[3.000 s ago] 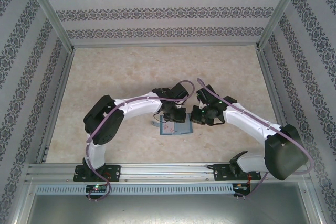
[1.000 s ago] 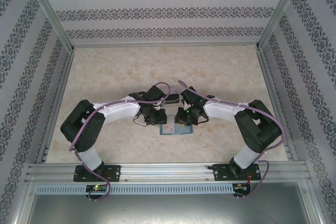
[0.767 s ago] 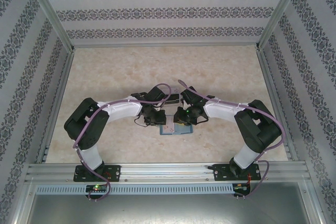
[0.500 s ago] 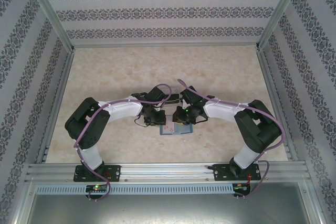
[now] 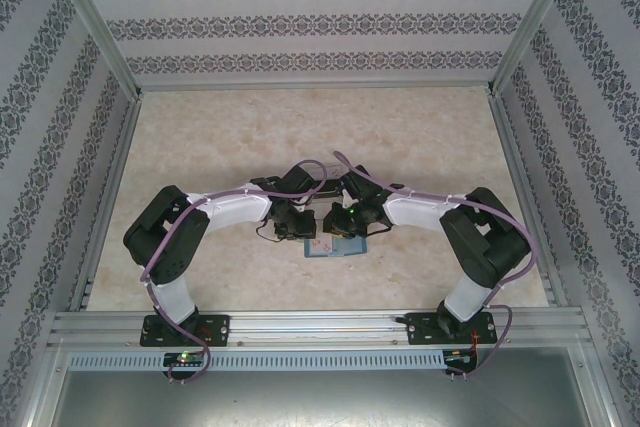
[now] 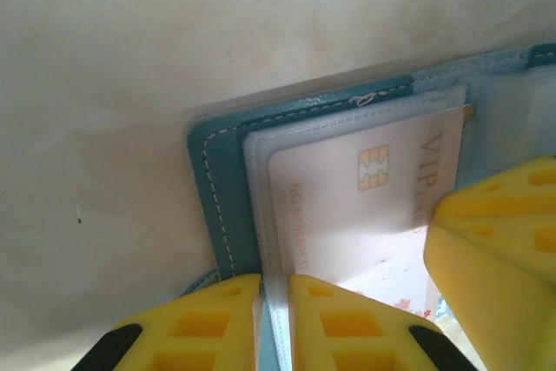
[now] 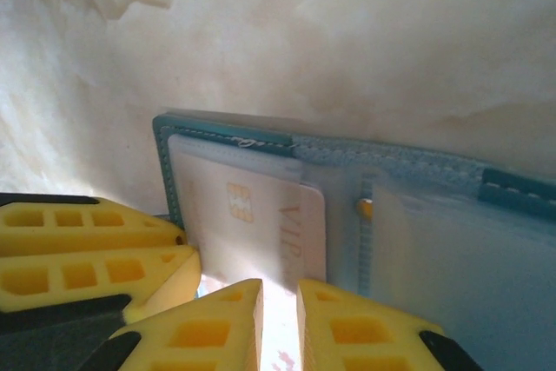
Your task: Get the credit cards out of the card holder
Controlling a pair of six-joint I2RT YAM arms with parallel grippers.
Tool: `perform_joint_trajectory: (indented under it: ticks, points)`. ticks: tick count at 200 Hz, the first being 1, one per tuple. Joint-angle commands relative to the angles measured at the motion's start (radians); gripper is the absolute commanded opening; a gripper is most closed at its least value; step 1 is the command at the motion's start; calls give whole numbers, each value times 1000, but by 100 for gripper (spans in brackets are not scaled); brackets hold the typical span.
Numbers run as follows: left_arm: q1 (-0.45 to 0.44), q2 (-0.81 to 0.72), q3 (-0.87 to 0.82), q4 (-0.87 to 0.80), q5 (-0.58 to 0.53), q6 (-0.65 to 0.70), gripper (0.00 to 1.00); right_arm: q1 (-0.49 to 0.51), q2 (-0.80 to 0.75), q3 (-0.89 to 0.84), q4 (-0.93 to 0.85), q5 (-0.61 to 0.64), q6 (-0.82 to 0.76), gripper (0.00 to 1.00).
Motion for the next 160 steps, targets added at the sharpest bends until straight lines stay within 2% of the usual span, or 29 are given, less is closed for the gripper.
perform_joint_trajectory:
  ticks: [1, 65, 160]
  points:
    - [3, -9, -22, -26, -36, 15, 16, 11, 16, -6, 2, 2, 2, 19]
    - [3, -19, -27, -39, -47, 17, 16, 24, 10, 35, -186, 156, -72, 18]
    - [0, -50, 13, -83, -60, 25, 16, 27, -80, 48, -166, 114, -48, 20]
